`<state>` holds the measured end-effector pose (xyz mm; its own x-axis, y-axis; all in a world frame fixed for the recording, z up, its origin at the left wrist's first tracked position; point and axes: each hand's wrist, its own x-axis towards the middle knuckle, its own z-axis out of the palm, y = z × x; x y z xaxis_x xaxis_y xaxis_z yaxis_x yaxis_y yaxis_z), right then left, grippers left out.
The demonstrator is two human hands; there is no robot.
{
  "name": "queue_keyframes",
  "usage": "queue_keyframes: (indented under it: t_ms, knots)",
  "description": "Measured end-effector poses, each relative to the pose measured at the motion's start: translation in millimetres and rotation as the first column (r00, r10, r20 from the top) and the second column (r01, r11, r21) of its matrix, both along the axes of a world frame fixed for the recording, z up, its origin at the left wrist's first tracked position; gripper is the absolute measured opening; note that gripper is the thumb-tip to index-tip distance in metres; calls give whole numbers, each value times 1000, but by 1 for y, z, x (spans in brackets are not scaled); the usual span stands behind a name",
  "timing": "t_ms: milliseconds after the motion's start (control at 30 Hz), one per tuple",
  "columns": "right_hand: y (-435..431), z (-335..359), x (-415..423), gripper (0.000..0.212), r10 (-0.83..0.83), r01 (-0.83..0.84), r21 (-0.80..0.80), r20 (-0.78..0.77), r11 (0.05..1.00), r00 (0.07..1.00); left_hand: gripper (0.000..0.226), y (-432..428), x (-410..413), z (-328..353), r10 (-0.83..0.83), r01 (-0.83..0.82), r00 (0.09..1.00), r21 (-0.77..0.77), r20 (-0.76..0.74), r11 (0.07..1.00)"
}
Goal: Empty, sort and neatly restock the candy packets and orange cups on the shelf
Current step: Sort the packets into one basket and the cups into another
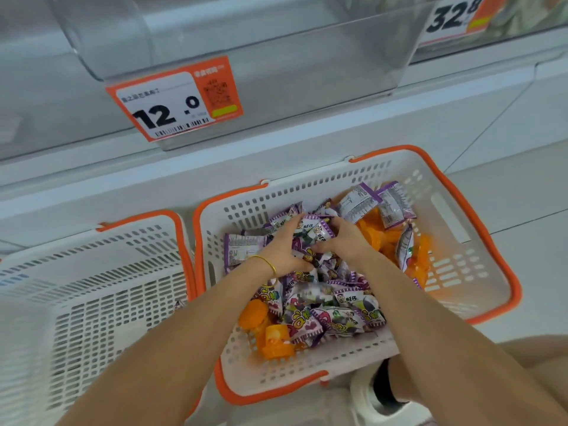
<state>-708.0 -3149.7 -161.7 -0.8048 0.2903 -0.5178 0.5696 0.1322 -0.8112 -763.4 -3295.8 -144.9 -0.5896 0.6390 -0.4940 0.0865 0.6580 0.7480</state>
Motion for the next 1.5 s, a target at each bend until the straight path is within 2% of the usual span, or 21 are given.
queue_keyframes:
  t_ms: [200, 300, 433, 600, 767, 900, 1033, 1067, 1133, 1200, 1267, 1333, 1367, 1467, 1500]
  knots:
    - [-14, 58, -11, 41, 142, -127, 120, -128, 985, 982, 89, -31, 9, 40, 208, -188, 974, 196, -91, 962]
    - [-41, 101, -19, 46, 227, -186, 219, -181, 958, 957, 62, -65, 8, 75, 306, -269, 949, 317, -72, 910]
    - [-102, 149, -24, 34, 291, -244, 180, -309, 953, 905, 58, -129, 2, 123, 348, -285, 933, 400, -93, 871]
    - [-191, 150, -31, 39, 232, -260, -21, -385, 965, 893, 79, -217, -8, 147, 352, -304, 923, 269, -152, 914]
    - [-257, 110, -32, 44, 269, -304, -181, -196, 935, 943, 96, -267, -6, 100, 463, -458, 880, 67, -104, 886]
    - [-256, 102, -31, 62, 308, -318, -352, -87, 880, 948, 110, -269, 1, 67, 457, -493, 853, -101, -252, 864]
    - [-200, 111, -25, 62, 228, -250, -442, -104, 861, 968, 101, -251, 4, 65, 338, -496, 838, -338, -429, 800]
    - [-179, 111, -22, 58, 175, -206, -427, -111, 881, 978, 93, -242, 6, 68, 304, -500, 813, -328, -497, 801]
    - [-135, 107, -14, 52, 101, -126, -336, -91, 933, 991, 76, -217, 9, 72, 224, -459, 728, -219, -648, 861]
    - [-93, 97, -1, 47, 102, -105, -165, -28, 981, 994, 66, -188, 14, 68, 52, -266, 706, -197, -707, 943]
    - [-62, 83, 14, 42, 160, -163, 71, 50, 984, 986, 64, -159, 22, 57, -161, -59, 732, -296, -662, 953]
    - [-42, 67, 28, 43, 246, -280, 292, 148, 914, 958, 67, -137, 28, 42, -317, 59, 751, -419, -580, 906]
    - [-36, 59, 35, 48, 296, -352, 343, 206, 871, 933, 68, -130, 28, 35, -382, 100, 750, -477, -541, 873]
    - [-32, 40, 52, 71, 467, -568, 281, 351, 774, 811, 72, -118, 22, 19, -597, 223, 667, -646, -446, 731]
    - [-32, 33, 57, 81, 517, -637, 292, 394, 713, 760, 72, -116, 17, 15, -663, 263, 628, -691, -407, 673]
